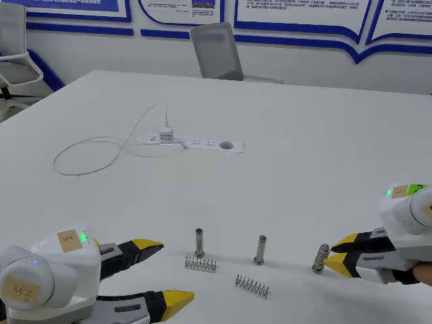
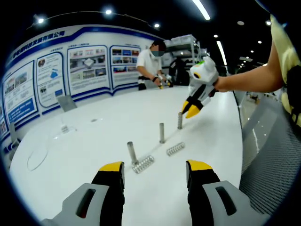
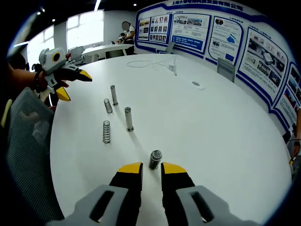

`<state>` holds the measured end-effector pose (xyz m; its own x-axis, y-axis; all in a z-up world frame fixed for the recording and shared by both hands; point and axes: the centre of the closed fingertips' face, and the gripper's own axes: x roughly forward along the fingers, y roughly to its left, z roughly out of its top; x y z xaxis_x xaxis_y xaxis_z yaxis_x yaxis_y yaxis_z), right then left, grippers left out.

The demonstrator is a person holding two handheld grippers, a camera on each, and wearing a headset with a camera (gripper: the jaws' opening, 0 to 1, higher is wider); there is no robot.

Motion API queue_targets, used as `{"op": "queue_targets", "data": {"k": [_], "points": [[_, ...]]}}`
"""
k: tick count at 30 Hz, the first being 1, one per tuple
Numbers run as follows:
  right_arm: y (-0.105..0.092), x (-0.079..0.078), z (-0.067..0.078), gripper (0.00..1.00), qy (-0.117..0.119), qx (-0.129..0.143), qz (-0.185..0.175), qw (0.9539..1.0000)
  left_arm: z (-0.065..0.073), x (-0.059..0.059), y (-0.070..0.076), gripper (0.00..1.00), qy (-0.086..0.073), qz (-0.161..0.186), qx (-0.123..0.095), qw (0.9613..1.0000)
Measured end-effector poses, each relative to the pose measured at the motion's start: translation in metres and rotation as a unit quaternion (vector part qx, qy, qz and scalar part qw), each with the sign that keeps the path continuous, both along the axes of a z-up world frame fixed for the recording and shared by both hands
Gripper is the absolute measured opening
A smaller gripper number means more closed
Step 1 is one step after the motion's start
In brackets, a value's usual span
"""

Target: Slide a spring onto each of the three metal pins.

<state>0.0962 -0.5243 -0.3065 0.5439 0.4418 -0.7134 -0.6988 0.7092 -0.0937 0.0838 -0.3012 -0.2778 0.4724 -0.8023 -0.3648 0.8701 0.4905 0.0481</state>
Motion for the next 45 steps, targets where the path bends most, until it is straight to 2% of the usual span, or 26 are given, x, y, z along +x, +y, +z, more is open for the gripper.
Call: {"op": "queue_targets", "data": {"k": [6, 12, 18, 22, 30, 45], "points": [[0.007, -0.013, -0.004, 0.17, 0.006, 0.001, 0.004, 1.0, 0.0, -0.001, -0.002, 0.54, 0.0, -0.003, -0.001, 1.0], [0.03, -0.025, -0.007, 0.17, 0.012, 0.007, 0.026, 0.9996, 0.0, -0.001, -0.003, 0.54, -0.001, -0.005, -0.002, 1.0], [0.055, -0.03, -0.011, 0.17, 0.018, 0.013, 0.052, 0.9984, 0.0, -0.003, -0.003, 0.54, -0.001, -0.007, -0.002, 1.0], [0.07, -0.028, -0.013, 0.17, 0.02, 0.014, 0.072, 0.9971, -0.001, -0.005, -0.004, 0.53, 0.0, -0.009, -0.001, 1.0], [0.09, -0.022, -0.016, 0.17, 0.023, 0.013, 0.097, 0.995, -0.001, -0.005, -0.009, 0.53, 0.0, -0.015, 0.0, 0.9999], [0.106, -0.016, -0.038, 0.16, 0.047, 0.011, 0.114, 0.9923, -0.004, -0.009, -0.013, 0.52, 0.004, -0.024, 0.005, 0.9997]]}}
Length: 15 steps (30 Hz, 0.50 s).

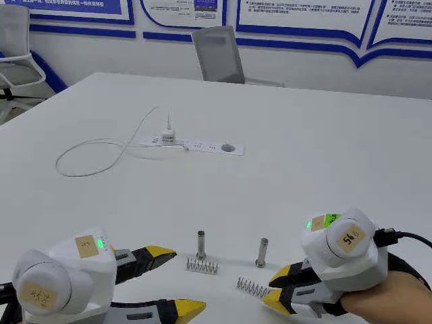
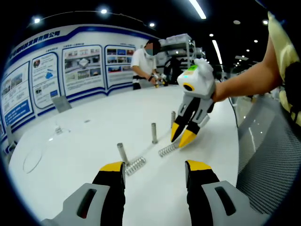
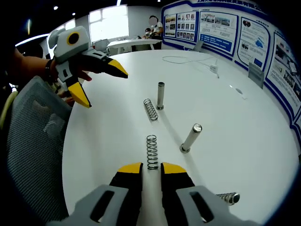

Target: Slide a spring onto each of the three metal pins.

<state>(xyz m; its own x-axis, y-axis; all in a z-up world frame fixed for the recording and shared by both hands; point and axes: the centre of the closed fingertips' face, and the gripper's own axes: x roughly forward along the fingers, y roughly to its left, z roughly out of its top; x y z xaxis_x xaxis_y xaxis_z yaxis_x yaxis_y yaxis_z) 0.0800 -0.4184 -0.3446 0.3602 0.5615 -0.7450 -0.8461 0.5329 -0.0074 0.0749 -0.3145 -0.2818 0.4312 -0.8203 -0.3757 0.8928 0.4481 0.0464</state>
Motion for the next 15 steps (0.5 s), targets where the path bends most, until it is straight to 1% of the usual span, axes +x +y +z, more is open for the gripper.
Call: {"op": "queue_targets", "data": {"k": [5, 10, 12, 15], "points": [[0.0004, 0.0017, -0.0059, 0.16, 0.006, -0.002, 0.0, 1.0, -0.0011, -0.0012, -0.0005, 0.52, 0.001, -0.002, 0.001, 1.0], [0.0002, 0.0005, -0.0087, 0.14, 0.01, -0.004, 0.002, 0.9999, -0.0023, -0.0027, -0.0019, 0.51, 0.004, -0.005, 0.002, 1.0], [0.0011, 0.0014, -0.0074, 0.14, 0.009, 0.0, 0.001, 1.0, -0.0029, -0.0036, -0.003, 0.51, 0.005, -0.007, 0.004, 1.0], [0.001, 0.001, -0.0073, 0.12, 0.008, -0.002, 0.002, 1.0, -0.0032, -0.0047, -0.005, 0.5, 0.005, -0.011, 0.005, 0.9999]]}}
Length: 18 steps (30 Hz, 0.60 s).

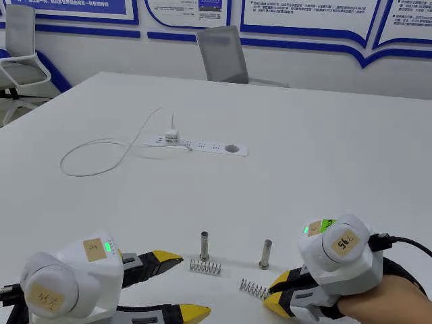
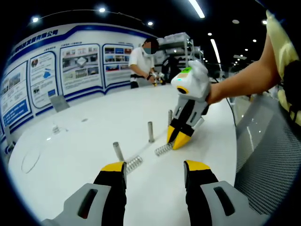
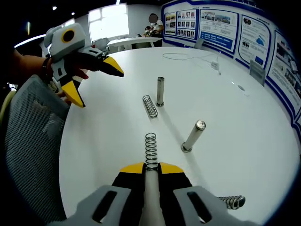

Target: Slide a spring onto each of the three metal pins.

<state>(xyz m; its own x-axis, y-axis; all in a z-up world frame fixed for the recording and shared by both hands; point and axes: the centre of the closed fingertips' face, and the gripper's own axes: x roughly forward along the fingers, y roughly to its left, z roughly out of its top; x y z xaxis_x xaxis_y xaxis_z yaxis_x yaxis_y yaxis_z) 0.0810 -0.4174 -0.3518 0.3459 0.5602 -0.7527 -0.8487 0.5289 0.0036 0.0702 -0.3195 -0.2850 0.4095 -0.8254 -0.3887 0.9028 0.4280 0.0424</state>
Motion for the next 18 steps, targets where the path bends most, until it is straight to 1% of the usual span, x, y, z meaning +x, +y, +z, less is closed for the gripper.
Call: {"op": "queue_targets", "data": {"k": [5, 7, 8, 15, 18], "points": [[-0.001, -0.002, 0.001, 0.11, 0.0, -0.004, 0.002, 1.0, 0.0, -0.002, -0.007, 0.49, -0.002, -0.013, 0.005, 0.9999], [0.0, -0.004, 0.003, 0.11, 0.002, -0.002, 0.002, 1.0, 0.001, -0.004, -0.012, 0.48, -0.004, -0.022, 0.008, 0.9997], [0.0, -0.005, 0.005, 0.11, -0.001, -0.003, 0.004, 1.0, 0.0, -0.004, -0.013, 0.48, -0.004, -0.025, 0.01, 0.9996], [0.003, -0.012, 0.017, 0.11, -0.008, -0.009, 0.022, 0.9997, -0.007, -0.006, -0.028, 0.45, -0.011, -0.06, 0.034, 0.9975], [0.005, -0.018, 0.022, 0.11, -0.002, -0.009, 0.035, 0.9994, -0.01, -0.007, -0.033, 0.44, -0.014, -0.074, 0.044, 0.9962]]}}
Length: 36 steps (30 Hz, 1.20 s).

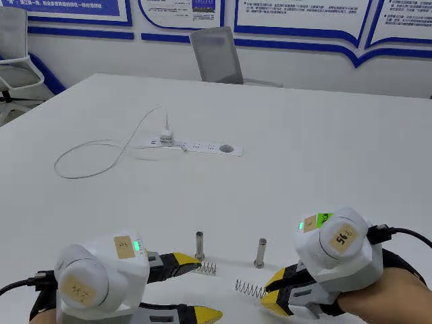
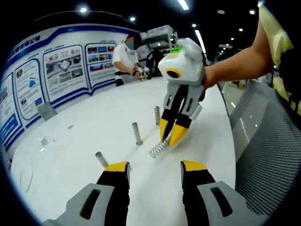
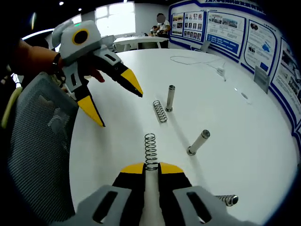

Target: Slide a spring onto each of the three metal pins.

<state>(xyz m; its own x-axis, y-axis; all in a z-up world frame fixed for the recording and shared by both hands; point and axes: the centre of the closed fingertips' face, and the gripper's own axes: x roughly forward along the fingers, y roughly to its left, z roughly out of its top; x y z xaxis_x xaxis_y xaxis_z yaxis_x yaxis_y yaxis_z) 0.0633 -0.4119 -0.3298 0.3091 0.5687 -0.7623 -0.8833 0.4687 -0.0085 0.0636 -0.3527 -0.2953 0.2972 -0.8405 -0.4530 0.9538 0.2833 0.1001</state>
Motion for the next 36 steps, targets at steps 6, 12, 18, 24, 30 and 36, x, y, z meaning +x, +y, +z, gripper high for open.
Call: {"op": "queue_targets", "data": {"k": [6, 12, 18, 24, 30, 36], "points": [[0.008, -0.01, 0.014, 0.11, 0.005, 0.002, 0.027, 0.9996, -0.003, -0.005, -0.009, 0.42, -0.006, -0.024, 0.011, 0.9996], [0.015, -0.019, 0.022, 0.11, 0.012, -0.007, 0.057, 0.9983, -0.004, -0.01, -0.015, 0.39, -0.016, -0.044, 0.02, 0.9987], [0.022, -0.025, 0.025, 0.11, 0.017, -0.011, 0.073, 0.9971, -0.003, -0.013, -0.018, 0.32, -0.026, -0.057, 0.021, 0.9978], [0.026, -0.029, 0.027, 0.11, 0.022, -0.016, 0.085, 0.996, -0.003, -0.018, -0.021, 0.21, -0.036, -0.075, 0.025, 0.9962], [0.027, -0.031, 0.03, 0.11, 0.023, -0.018, 0.088, 0.9956, -0.006, -0.02, -0.021, 0.13, -0.043, -0.079, 0.035, 0.9953], [0.028, -0.031, 0.037, 0.11, 0.015, -0.017, 0.09, 0.9957, -0.007, -0.019, -0.021, 0.12, -0.042, -0.077, 0.037, 0.9955]]}}
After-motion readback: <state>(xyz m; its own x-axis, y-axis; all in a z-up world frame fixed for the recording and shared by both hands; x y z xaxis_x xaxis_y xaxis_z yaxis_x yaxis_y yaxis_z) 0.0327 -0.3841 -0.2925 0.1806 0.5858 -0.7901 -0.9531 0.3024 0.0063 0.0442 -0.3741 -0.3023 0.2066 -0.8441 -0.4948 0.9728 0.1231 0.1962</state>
